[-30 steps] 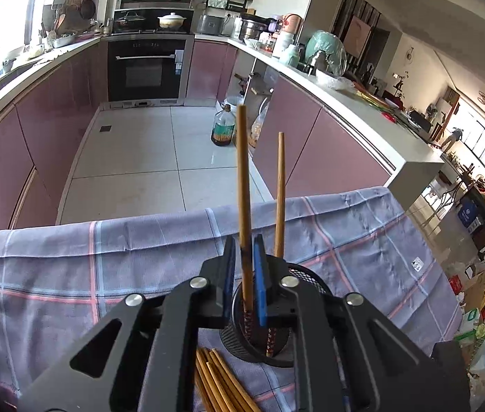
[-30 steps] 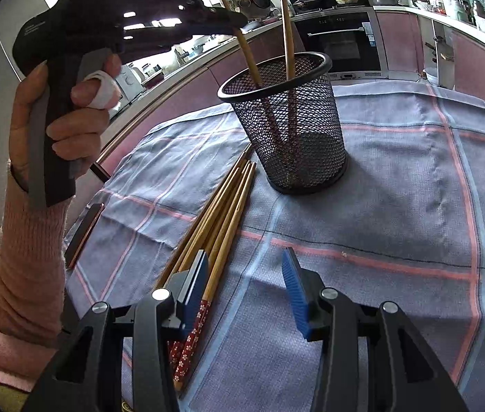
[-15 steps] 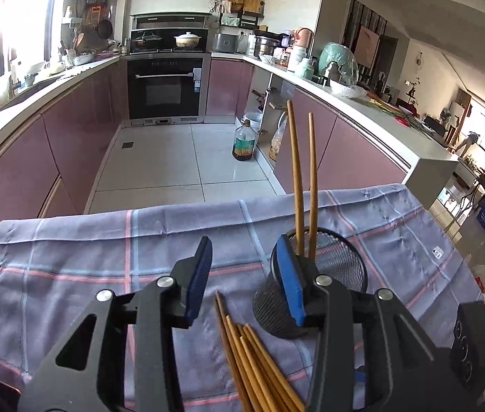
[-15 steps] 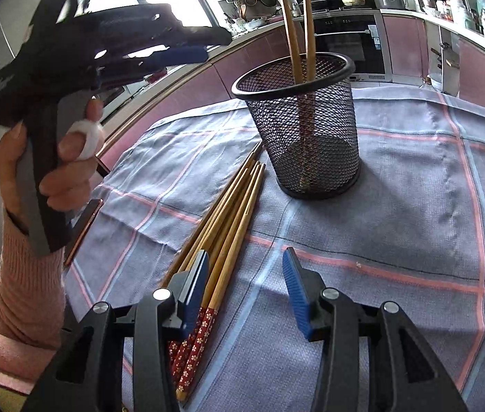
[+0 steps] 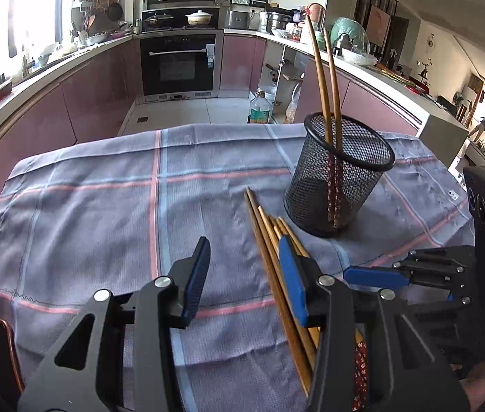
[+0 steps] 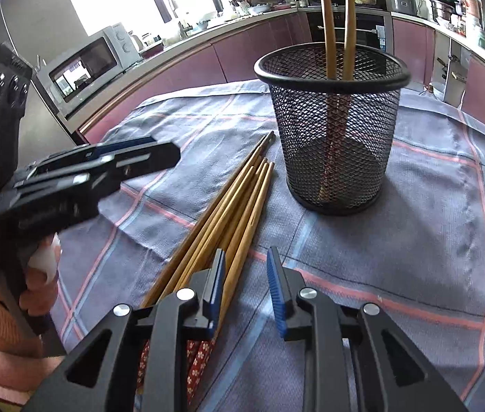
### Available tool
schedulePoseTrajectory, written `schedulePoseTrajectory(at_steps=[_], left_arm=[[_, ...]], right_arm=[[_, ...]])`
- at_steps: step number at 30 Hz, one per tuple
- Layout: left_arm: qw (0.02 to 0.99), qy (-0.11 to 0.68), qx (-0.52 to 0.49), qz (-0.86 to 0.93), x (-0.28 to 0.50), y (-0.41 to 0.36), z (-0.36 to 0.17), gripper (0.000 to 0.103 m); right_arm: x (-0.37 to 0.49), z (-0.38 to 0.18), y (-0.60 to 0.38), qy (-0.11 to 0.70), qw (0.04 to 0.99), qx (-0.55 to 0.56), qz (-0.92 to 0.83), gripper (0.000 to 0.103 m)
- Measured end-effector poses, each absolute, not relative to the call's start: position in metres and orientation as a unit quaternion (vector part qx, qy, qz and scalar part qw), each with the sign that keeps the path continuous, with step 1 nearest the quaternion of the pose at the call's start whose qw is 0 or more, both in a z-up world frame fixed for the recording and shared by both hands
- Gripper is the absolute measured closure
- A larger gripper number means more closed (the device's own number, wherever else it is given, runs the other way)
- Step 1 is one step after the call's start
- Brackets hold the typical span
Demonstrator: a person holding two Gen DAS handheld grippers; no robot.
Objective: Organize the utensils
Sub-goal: 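Grasp another wooden chopstick from the pile with the right gripper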
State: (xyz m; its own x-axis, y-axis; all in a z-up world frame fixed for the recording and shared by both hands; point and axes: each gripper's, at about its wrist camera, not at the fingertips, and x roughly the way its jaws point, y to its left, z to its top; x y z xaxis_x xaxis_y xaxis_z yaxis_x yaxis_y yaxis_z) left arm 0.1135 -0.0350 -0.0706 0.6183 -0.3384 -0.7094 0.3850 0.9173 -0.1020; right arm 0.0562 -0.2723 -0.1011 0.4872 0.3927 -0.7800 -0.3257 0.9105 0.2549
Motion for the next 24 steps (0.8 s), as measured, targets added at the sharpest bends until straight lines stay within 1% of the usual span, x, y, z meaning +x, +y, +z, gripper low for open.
schedulePoseTrajectory(at_steps=[3,15,18,23,24], left_arm=[[0.896,0.395,0.027,-0.203,0.111,-0.035,-0.078,0.062],[0.892,0.399,0.031,-0.211,0.107,-0.042,-0.079,0.06],[0.891,0.401,0.031,-0.211,0.107,-0.043,-0.082,0.06],[0.888,0.406,0.028,-0.214,0.108,-0.044,-0.086,0.06],[0.888,0.406,0.028,-0.214,0.107,-0.044,-0.086,0.06]], right_arm=[[0.057,-0.103,-0.267,0.465,0.861,0.028,0.205,0.083],[0.061,-0.103,-0.257,0.476,0.861,-0.004,0.177,0.083],[0.063,-0.105,-0.255,0.481,0.86,-0.013,0.171,0.086],[0.069,-0.106,-0.251,0.479,0.862,-0.025,0.165,0.088],[0.069,-0.106,-0.249,0.479,0.862,-0.031,0.164,0.09]])
